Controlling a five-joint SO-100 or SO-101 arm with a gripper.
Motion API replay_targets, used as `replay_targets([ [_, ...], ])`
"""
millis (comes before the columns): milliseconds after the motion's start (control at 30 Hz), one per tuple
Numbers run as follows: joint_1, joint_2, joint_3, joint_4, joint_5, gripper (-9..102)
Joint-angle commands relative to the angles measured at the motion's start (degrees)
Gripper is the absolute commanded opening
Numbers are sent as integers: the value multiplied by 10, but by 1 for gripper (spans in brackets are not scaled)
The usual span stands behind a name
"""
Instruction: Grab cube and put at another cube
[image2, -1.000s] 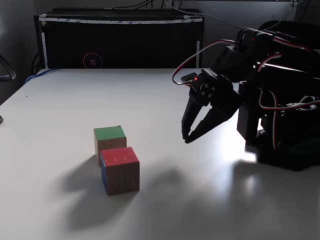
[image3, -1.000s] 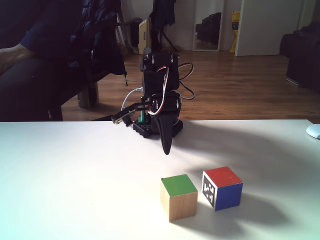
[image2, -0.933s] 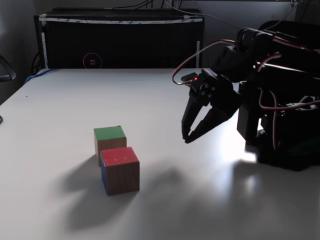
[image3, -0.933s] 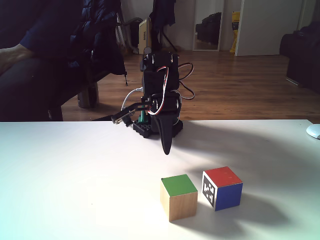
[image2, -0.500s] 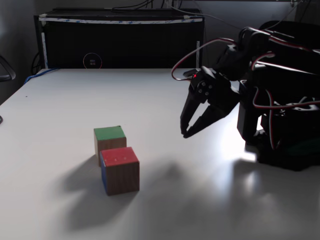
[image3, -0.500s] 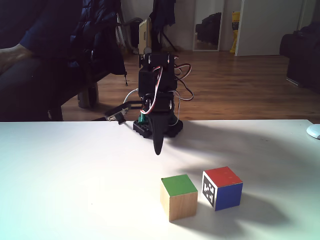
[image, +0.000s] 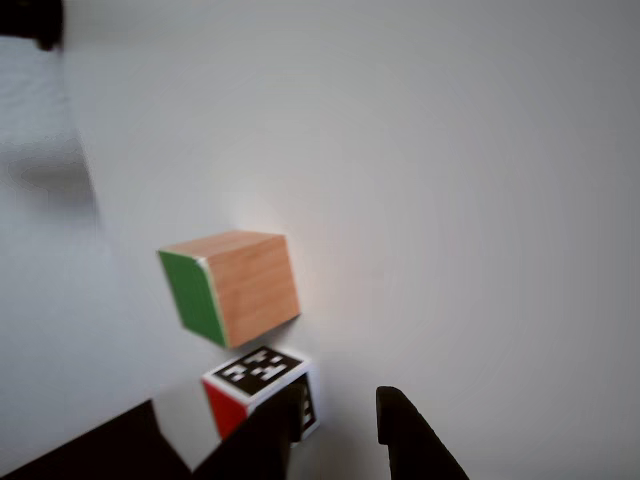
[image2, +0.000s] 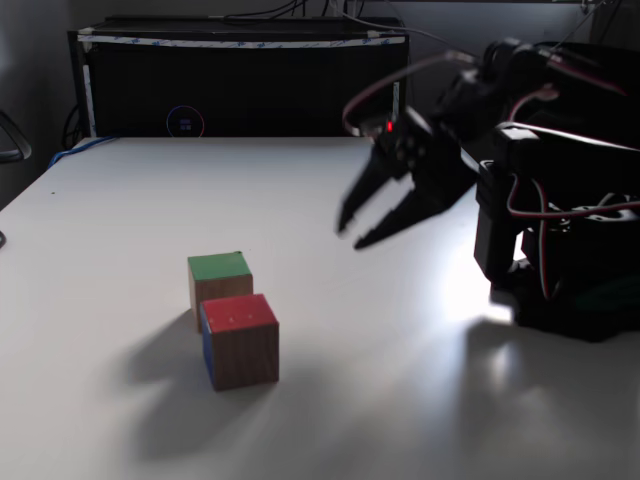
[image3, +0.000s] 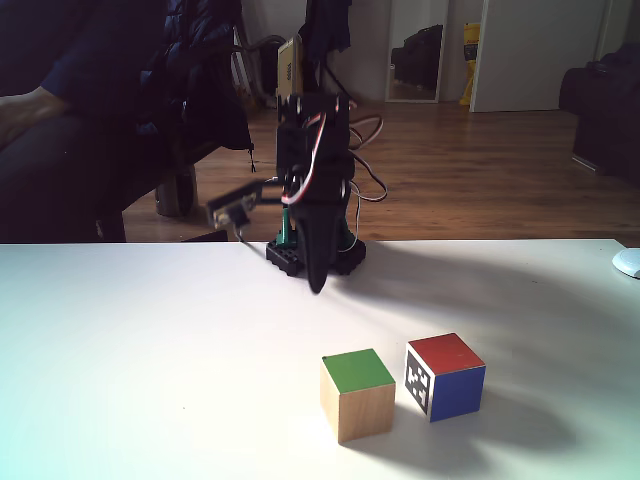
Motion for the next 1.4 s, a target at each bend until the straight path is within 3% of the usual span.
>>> replay_targets([
  [0, -18, -67, -70, -17, 12, 16],
  [233, -52, -316, -225, -67, -3, 23],
  [700, -90, -751, -552, -4, -25, 27],
  [800, -90, -809, -599, 21, -38, 27],
  [933, -84, -837, -623, 25, -45, 40],
  [1367, -71, -962, -715, 27, -22, 39],
])
